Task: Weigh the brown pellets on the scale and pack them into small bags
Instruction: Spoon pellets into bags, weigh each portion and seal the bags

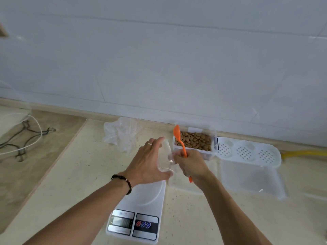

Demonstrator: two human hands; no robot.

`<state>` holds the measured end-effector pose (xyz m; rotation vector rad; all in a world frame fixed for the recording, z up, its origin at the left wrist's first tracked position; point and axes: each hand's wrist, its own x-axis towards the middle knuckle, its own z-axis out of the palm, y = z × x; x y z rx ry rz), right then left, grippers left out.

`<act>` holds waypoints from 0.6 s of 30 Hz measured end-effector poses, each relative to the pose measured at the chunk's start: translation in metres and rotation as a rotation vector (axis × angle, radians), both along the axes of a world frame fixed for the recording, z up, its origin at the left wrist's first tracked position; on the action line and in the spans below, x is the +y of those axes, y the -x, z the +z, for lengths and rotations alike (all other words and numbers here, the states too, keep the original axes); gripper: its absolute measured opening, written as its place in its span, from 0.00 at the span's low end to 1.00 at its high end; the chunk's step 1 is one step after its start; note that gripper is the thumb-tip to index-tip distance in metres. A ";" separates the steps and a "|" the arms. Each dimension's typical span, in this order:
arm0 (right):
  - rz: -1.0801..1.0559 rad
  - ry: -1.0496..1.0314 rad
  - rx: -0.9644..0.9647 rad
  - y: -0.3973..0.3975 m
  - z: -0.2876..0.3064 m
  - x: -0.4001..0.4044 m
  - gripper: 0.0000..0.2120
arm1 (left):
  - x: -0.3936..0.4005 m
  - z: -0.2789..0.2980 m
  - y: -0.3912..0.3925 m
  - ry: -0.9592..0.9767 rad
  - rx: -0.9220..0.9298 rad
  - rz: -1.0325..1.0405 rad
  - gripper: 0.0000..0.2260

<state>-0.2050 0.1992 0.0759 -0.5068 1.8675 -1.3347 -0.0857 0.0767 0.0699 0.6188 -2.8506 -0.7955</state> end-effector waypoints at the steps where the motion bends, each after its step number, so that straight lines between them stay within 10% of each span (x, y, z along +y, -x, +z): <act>1: 0.013 0.009 -0.020 0.001 0.002 -0.002 0.07 | -0.002 0.002 0.001 0.005 -0.023 -0.018 0.51; 6: 0.017 0.029 0.051 -0.002 0.009 -0.018 0.08 | -0.005 0.008 0.002 -0.092 -0.143 -0.025 0.62; 18: -0.079 -0.111 0.215 -0.009 0.019 -0.053 0.06 | -0.049 0.007 -0.002 -0.258 0.204 0.019 0.32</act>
